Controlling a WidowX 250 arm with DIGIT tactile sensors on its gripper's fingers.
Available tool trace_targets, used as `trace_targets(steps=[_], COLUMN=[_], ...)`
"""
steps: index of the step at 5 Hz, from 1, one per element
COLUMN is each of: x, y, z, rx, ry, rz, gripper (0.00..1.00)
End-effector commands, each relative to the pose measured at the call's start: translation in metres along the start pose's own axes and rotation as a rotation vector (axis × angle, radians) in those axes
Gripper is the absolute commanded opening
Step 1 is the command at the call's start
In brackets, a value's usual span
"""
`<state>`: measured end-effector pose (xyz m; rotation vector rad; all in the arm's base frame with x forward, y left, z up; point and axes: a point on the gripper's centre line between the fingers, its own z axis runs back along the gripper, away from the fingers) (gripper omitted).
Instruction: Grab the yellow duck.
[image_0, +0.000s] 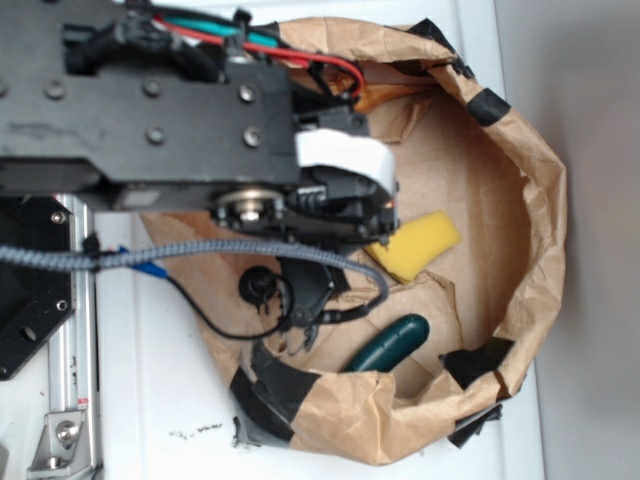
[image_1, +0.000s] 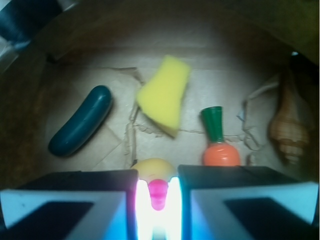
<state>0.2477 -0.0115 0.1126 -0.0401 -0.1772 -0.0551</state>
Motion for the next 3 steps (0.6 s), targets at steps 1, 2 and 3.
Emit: trace_targets(steps=[1,2,3], x=[0.011,0.008,0.007], y=[0.005,0.008,0.006], z=[0.077,0.1,0.095], rx=[0.051,0.05,0.07], ry=[-0.076,-0.087,-0.112], rz=[0.314,0.403,0.408], gripper=[0.0,0.0,0.0])
